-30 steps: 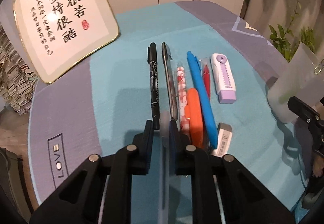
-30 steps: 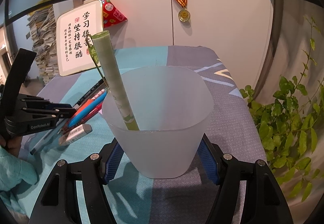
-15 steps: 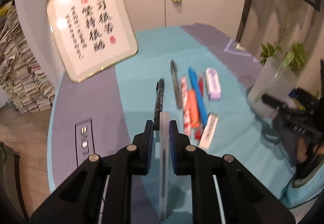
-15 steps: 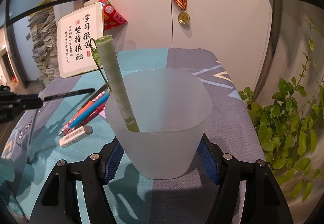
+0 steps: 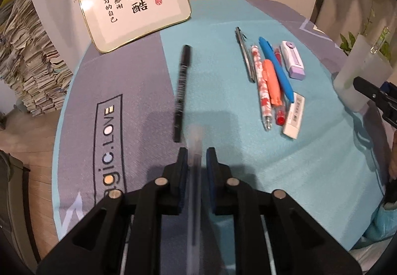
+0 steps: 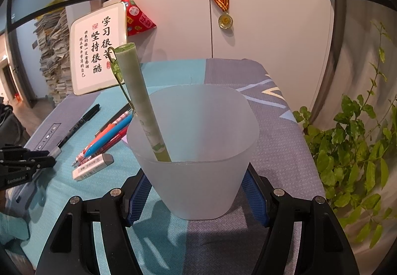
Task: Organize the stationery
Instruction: 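Lift the clear pen and drop it into the frosted cup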
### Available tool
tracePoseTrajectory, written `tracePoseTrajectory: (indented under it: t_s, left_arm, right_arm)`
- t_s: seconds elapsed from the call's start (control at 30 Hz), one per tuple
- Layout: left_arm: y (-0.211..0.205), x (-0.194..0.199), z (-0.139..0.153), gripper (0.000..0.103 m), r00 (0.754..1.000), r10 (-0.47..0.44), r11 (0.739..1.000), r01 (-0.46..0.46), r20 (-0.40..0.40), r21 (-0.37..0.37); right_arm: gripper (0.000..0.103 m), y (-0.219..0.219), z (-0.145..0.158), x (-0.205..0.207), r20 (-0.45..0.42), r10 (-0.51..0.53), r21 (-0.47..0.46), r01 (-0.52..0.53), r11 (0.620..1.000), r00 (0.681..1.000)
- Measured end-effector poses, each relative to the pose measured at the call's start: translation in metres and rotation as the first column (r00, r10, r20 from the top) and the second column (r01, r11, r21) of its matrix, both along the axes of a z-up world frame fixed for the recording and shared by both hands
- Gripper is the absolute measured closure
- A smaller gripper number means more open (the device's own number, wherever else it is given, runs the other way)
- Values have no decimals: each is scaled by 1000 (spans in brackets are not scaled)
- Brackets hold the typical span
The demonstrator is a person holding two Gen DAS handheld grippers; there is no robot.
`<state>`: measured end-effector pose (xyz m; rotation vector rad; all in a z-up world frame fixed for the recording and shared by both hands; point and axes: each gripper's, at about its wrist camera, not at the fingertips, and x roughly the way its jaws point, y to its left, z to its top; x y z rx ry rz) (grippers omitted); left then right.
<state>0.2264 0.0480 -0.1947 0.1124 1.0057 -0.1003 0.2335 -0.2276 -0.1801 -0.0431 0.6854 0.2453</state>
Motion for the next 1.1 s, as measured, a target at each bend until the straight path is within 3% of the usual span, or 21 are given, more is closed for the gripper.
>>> tracePoseTrajectory:
  t_s: [0.17,0.33,0.5,0.7,0.93,1.1]
  left_arm:
    - [-7,2,8,96,1000,-10,1000,11,11,-30]
    - [-14,-3,51,96,990,-18,997,28,137,-73]
    - [-33,-20,101,96,954,-62,991,94,294,-96]
    - [-66,-30,146,96,890,-103,965,197,444,-171]
    - [-105,-31,177,96,839,-121,929,284,530,-238]
    - [-128,-29,188,96,824,-152,901,343,546,-267]
  right_arm:
    - [33,0,0,0,-3,0,-1,0,1000,1000]
    - [33,0,-1,1,-2,1,0,-1,1000,1000]
    - [33,0,-1,0,1,0,1,0,1000,1000]
    - [33,1,-1,-1,5,1,2,-1,1000,1000]
    - [33,1,0,-2,4,2,3,-2,1000,1000]
    - [33,1,0,-2,3,2,5,-2,1000,1000]
